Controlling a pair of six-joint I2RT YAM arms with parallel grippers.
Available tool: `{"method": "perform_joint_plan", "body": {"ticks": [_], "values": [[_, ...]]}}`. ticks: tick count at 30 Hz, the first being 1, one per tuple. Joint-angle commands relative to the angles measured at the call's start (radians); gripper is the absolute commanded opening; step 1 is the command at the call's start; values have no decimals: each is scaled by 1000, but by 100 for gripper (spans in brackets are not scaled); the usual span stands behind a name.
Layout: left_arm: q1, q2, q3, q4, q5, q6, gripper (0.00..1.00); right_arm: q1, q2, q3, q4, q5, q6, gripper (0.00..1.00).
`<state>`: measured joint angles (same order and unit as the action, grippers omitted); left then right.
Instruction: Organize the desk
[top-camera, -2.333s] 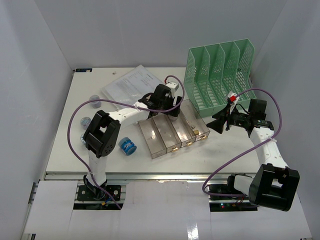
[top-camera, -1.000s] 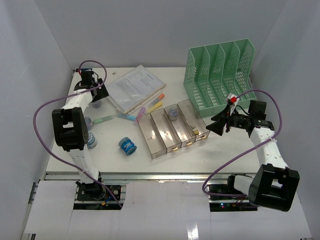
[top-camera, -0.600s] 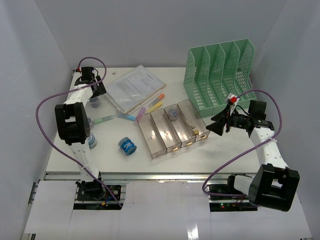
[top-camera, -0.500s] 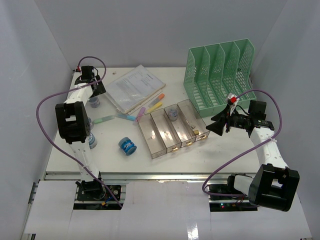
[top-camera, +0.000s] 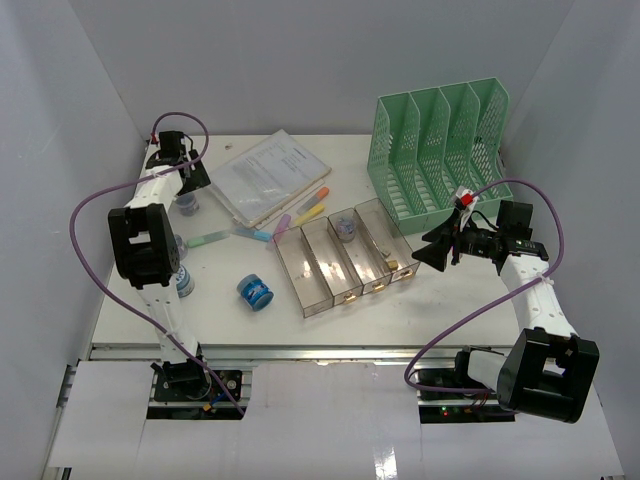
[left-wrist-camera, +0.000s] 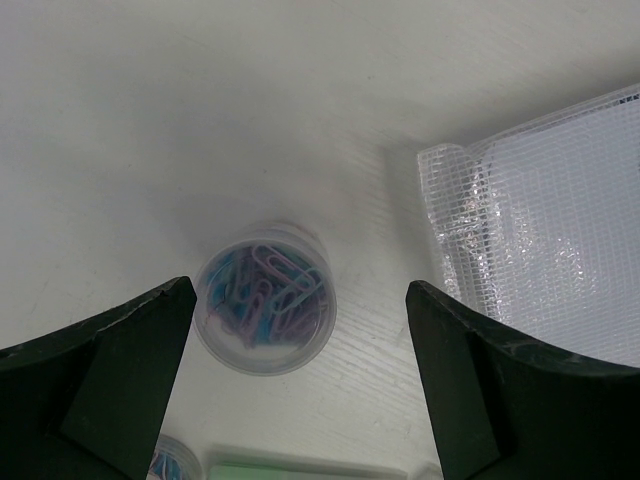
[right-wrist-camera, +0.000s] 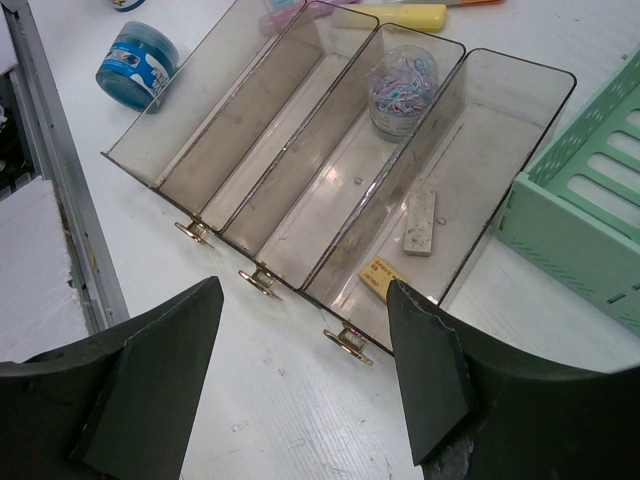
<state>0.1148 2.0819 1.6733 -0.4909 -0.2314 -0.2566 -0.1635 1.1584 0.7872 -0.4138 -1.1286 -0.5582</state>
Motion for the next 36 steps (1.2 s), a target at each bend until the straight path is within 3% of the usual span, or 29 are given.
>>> {"method": "perform_joint_plan", "body": {"ticks": [1, 15, 21, 24, 36], "values": [[12, -96, 20, -21, -4, -11, 98, 1, -3, 29, -2, -14, -11, 73], [25, -75, -22, -21, 3, -4, 98, 1, -2, 30, -5, -12, -14, 73], [28, -53, -46, -20, 17, -9, 93, 1, -2, 30, -5, -13, -15, 73], [29, -45, -47, -21, 27, -9, 89, 1, -2, 30, -5, -11, -16, 73], [31, -55, -72, -18, 63, -24, 53, -2, -3, 32, -9, -11, -17, 73]]}}
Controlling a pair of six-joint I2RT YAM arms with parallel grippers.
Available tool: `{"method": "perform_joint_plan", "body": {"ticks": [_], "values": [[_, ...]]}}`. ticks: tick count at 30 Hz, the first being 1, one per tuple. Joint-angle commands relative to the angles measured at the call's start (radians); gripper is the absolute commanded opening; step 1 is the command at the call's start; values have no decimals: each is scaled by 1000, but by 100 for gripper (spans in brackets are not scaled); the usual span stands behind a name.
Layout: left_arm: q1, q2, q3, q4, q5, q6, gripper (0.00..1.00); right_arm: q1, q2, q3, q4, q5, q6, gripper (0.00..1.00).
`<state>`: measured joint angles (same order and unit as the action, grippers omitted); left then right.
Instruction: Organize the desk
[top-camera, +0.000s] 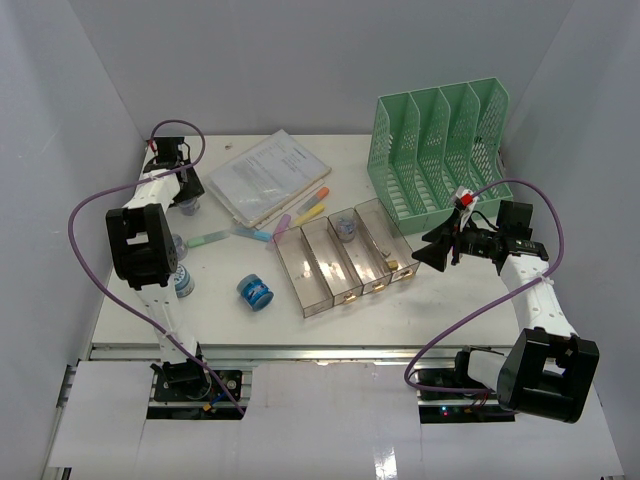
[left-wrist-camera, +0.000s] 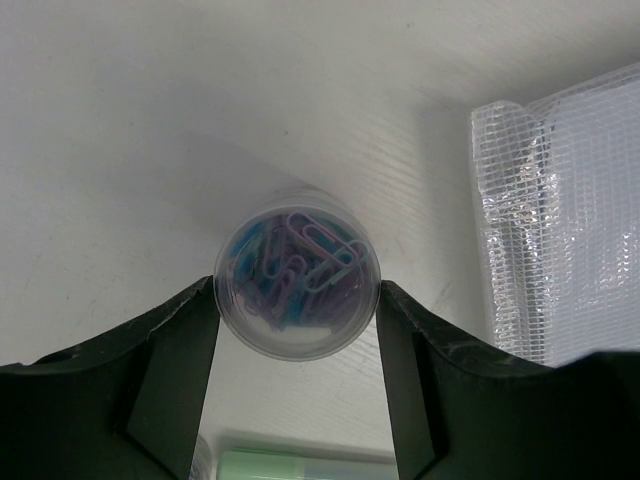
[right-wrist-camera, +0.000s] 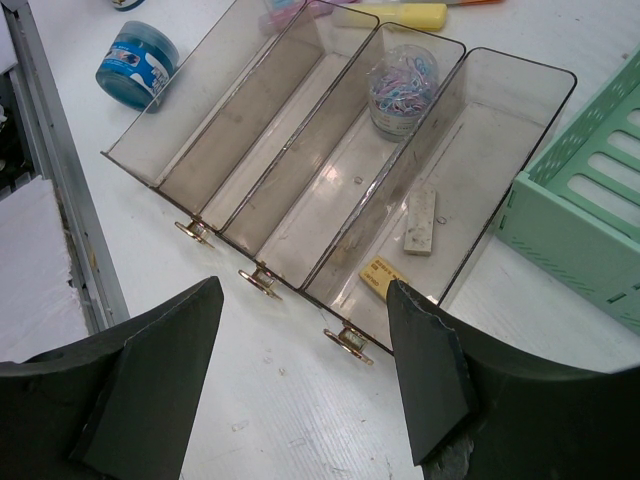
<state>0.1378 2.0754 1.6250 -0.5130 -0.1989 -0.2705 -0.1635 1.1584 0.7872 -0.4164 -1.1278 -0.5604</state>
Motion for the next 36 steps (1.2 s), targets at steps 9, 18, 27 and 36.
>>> {"method": "perform_joint_plan", "body": {"ticks": [9, 18, 27, 36], "values": [[-1, -250, -155, 88, 318, -90, 22, -1, -6, 34, -9, -15, -17, 73], [-211, -522, -314, 158, 485, -192, 11, -4, -6, 33, -12, -11, -20, 73], [-520, -555, -361, 205, 527, -324, 8, -4, -3, 30, -10, -1, -25, 73], [-780, -369, -284, 224, 421, -343, 8, -13, -5, 30, -10, 2, -27, 73]]}}
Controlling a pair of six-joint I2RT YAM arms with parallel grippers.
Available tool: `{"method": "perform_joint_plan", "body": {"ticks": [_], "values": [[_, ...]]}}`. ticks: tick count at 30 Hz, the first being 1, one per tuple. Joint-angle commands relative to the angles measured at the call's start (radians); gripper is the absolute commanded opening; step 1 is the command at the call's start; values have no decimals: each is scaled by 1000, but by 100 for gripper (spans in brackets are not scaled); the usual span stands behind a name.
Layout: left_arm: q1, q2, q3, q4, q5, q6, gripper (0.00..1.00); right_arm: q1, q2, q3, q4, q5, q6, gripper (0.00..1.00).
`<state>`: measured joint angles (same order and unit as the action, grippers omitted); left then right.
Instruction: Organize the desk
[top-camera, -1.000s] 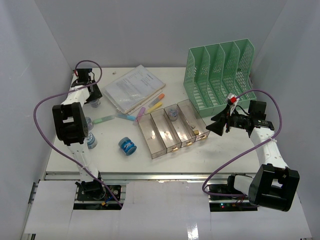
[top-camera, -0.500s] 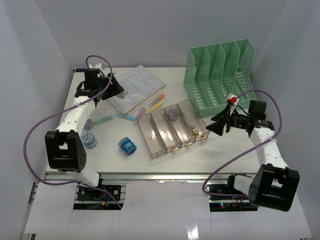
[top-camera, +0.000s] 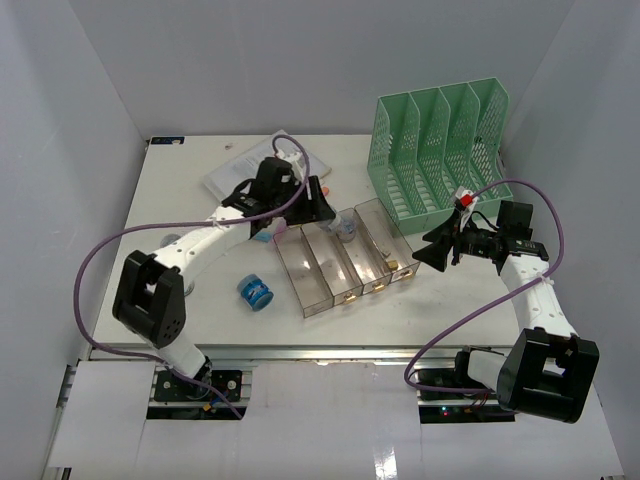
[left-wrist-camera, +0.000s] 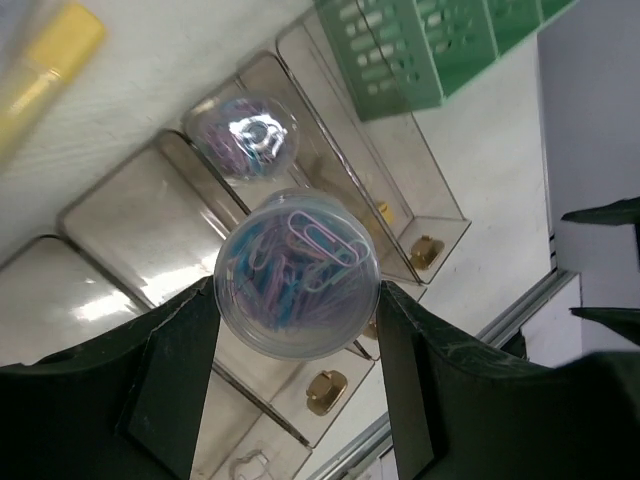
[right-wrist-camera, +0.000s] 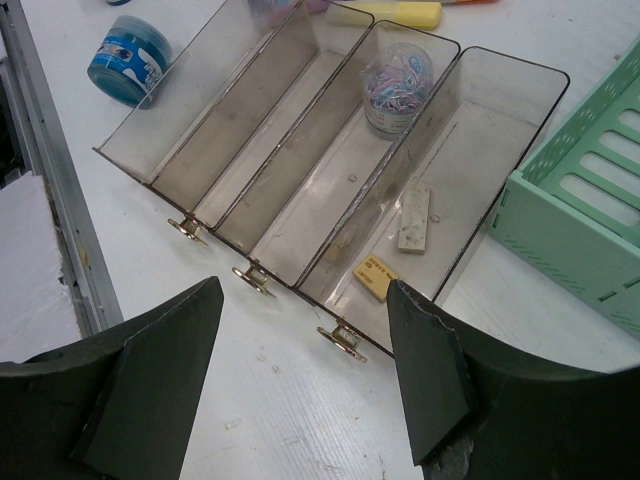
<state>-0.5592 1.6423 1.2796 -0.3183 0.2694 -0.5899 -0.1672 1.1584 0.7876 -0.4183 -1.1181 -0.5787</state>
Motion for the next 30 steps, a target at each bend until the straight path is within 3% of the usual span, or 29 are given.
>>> {"method": "perform_joint_plan", "body": {"ticks": [1, 15, 30], "values": [[-102, 80, 74, 32, -57, -24, 8, -9, -4, 30, -9, -9, -9, 73], [-234, 280, 263, -26, -225, 26, 12, -11, -5, 33, -17, -18, -15, 73], [-268, 228, 255, -89, -364, 104, 12, -12, -3, 32, -19, -20, -16, 73]]}}
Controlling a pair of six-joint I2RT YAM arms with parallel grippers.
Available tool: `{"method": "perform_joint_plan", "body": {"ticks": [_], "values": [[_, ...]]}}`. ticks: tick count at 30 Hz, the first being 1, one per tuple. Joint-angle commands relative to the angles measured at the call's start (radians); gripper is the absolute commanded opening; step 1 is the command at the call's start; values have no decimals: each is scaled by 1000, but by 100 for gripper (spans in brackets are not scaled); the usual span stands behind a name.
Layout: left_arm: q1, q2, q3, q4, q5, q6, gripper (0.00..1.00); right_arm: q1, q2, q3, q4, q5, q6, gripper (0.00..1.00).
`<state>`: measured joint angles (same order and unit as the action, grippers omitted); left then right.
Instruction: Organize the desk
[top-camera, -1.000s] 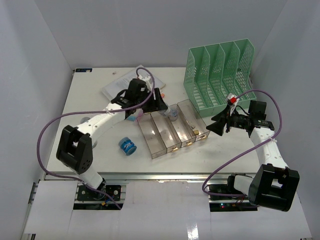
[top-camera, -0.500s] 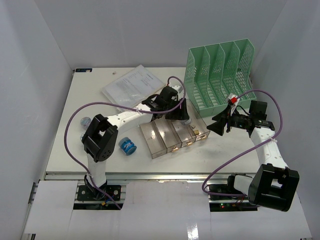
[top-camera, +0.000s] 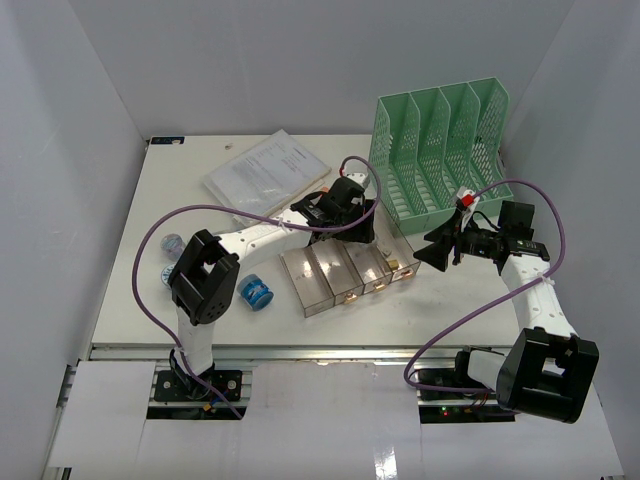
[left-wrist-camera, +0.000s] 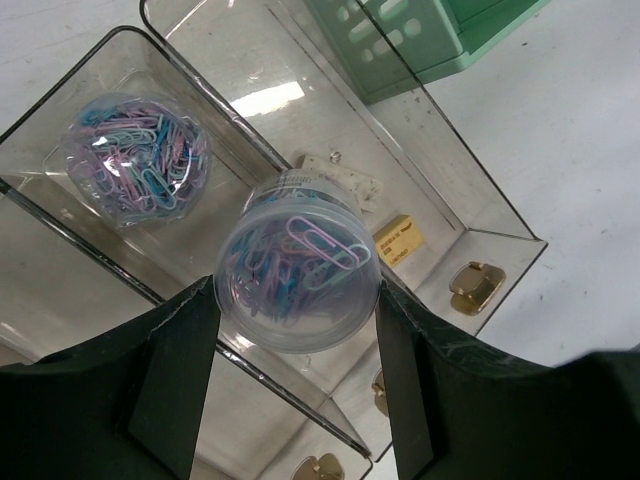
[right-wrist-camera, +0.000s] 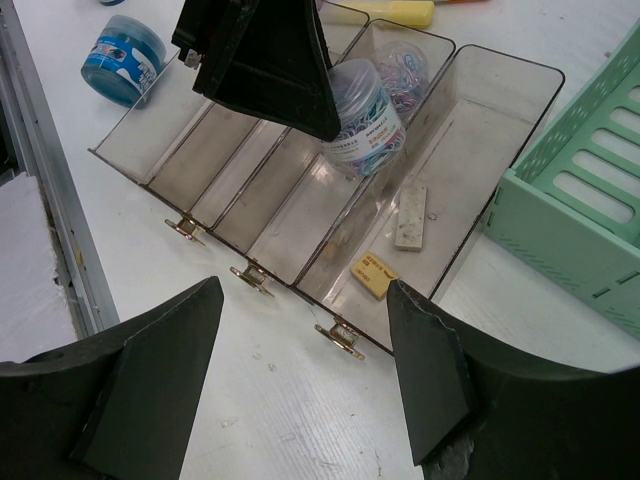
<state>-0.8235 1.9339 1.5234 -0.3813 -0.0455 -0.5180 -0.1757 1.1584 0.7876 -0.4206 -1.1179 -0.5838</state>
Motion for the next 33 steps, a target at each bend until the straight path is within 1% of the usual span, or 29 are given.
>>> {"method": "perform_joint_plan", "body": {"ticks": [1, 8, 16, 25, 27, 33], "values": [[-3, -63, 7, -30, -53, 35, 12, -4, -2, 33, -17, -19, -10, 73], [-3, -65, -17, -37, -74, 52, 12, -2, -3, 32, -15, -20, -11, 73], [-3, -53, -8, -55, -81, 65, 12, -2, -3, 33, -17, -20, -11, 73], [-3, -75, -19, -68, -97, 76, 13, -2, -3, 33, -18, -23, -11, 73], [-3, -76, -19, -70, -100, 79, 14, -4, -2, 33, -18, -22, -11, 73], [-3, -55, -9, -75, -94, 84, 22, -3, -2, 33, -18, -21, -11, 73]]}}
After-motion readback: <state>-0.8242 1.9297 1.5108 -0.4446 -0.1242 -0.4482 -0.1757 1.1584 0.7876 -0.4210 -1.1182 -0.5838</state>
